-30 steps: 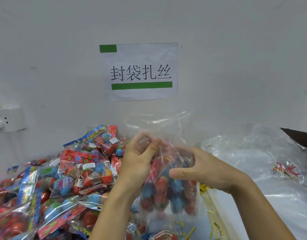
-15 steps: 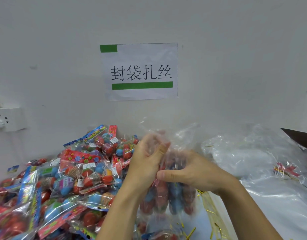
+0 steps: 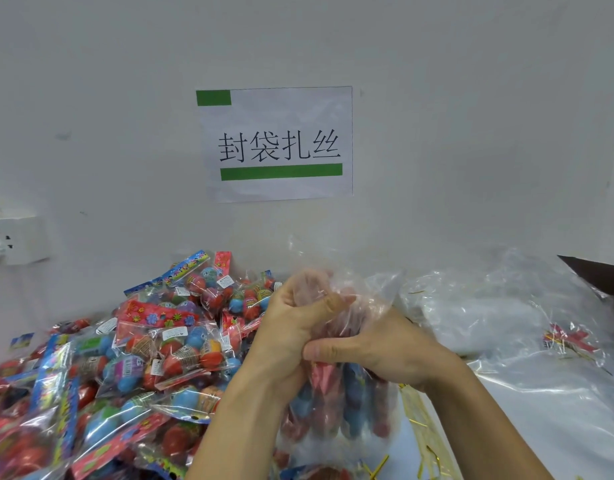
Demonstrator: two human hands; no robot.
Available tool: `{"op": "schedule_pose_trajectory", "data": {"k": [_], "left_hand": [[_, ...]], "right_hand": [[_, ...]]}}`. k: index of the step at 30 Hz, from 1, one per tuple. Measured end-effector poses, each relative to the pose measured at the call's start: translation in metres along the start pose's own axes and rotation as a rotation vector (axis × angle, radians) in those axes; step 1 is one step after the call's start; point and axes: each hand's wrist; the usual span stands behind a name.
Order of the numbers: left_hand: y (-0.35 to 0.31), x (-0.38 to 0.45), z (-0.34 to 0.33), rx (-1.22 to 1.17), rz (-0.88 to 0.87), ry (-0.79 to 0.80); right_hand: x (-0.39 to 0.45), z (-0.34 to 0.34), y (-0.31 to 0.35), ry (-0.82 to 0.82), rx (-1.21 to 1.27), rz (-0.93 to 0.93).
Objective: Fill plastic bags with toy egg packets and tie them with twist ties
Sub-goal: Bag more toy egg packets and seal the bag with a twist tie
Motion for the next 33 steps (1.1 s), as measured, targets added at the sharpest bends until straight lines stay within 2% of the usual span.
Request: {"op": "schedule_pose_trajectory", "data": {"k": [8,12,19,22,27,30,33], "left_hand": [[-0.002,-0.003,-0.004,-0.001,0.034,0.019],[-0.003,-0.003,-0.004,-0.037,0.06,0.038],[0.012,0.003,-0.008,0.032,-0.011,-0.081],[0.018,0.007,-0.003,0.162,-0.046,-0.132],[0.019,0.013,0.0,0.265,-0.059,-0.273],[0.008,0.007,-0.001,0.573,-0.115,-0.325],[0.0,0.001,0.003,0.833,-0.099,-0.243]], "right_hand": [[-0.002,0.004,-0.001,0.012,0.026,0.04],[-0.001,0.007,-0.002,-0.079,-0.013,0.021],[0.004,0.001,-0.001,-0.189,-0.076,-0.081],[0.006,-0.004,-0.002,-0.134,-0.139,-0.097],[0.009,-0.009,-0.006,-0.148,-0.253,-0.142],[0.011,-0.009,-0.006,-0.183,-0.262,-0.133],[0.011,0.001,-0.01,-0.318,-0.266,-0.141]]}}
Point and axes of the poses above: each hand's wrist, its own x-axis towards the middle knuckle, its own z-axis out of the back of the hand, y = z × x, and after that the axes turned 8 degrees about x, right-handed
